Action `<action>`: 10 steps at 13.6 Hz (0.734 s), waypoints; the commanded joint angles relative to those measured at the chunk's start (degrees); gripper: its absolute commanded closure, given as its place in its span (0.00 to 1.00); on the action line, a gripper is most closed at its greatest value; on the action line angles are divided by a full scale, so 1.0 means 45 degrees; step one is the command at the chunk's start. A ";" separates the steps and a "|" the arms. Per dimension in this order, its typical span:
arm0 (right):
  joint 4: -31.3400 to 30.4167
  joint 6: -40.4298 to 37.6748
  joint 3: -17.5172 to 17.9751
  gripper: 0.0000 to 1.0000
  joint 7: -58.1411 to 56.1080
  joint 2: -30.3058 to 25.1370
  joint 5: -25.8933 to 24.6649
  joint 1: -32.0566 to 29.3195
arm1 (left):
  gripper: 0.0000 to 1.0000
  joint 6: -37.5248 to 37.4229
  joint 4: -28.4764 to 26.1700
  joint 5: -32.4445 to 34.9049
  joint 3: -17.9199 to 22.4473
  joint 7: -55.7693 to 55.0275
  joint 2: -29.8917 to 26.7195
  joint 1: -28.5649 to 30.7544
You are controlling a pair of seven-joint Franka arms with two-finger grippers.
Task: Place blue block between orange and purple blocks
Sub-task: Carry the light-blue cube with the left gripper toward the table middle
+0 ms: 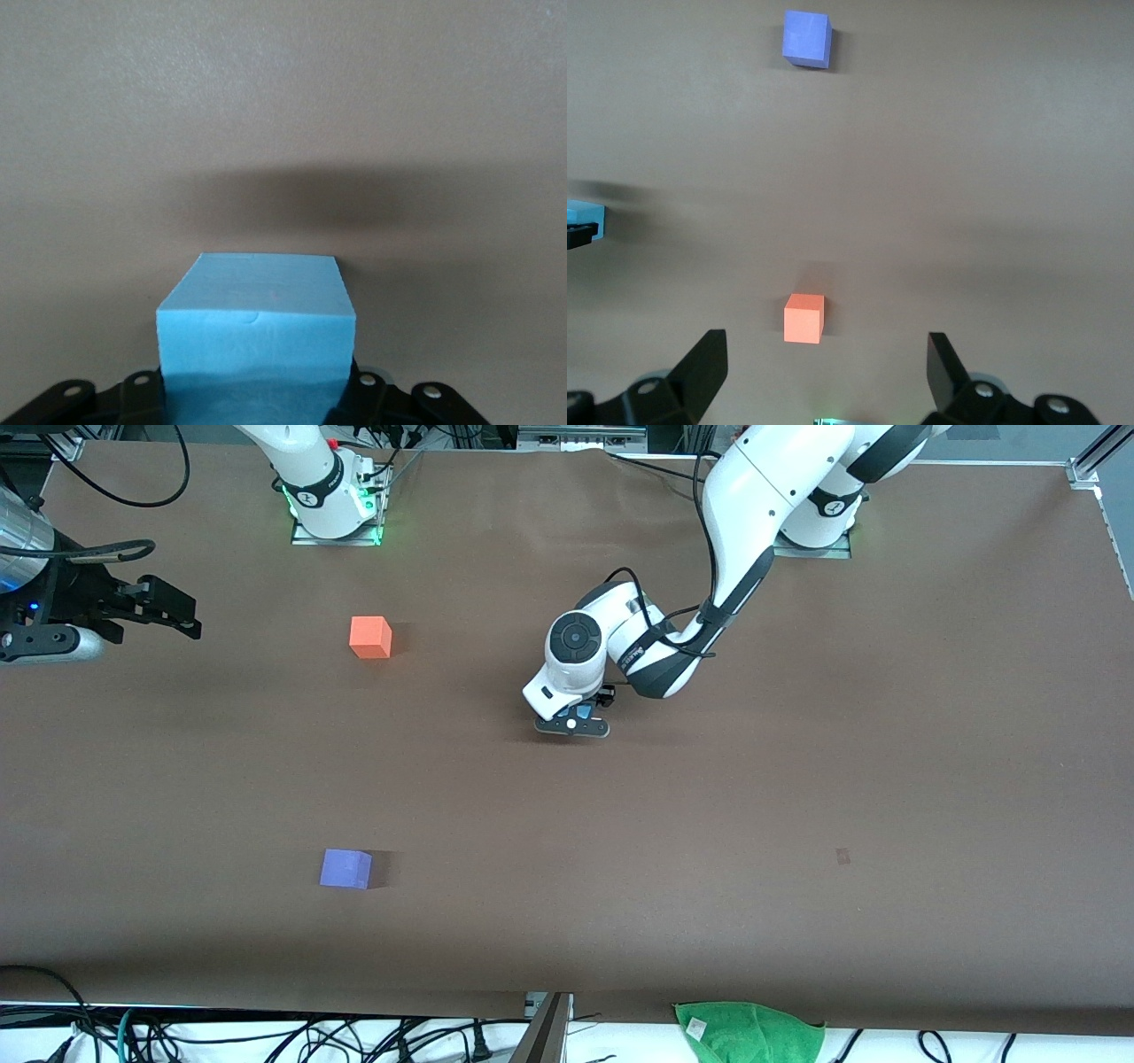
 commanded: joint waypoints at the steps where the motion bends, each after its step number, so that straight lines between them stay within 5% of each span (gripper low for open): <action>1: 0.0243 -0.0076 -0.0053 0.01 0.0021 0.0067 0.0144 0.0010 | 0.00 -0.0056 0.0460 0.0329 0.0179 -0.0275 0.0110 -0.0108; 5: 0.0243 -0.0076 -0.0151 0.01 -0.0057 0.0067 0.0144 -0.0087 | 0.00 -0.1126 0.0382 0.0231 0.0023 -0.0276 -0.0941 -0.0049; 10: 0.0262 0.0412 -0.0132 0.01 0.0021 0.0106 0.0125 -0.0068 | 0.00 -0.4540 0.0499 0.0153 0.0022 -0.0041 -0.3186 0.0068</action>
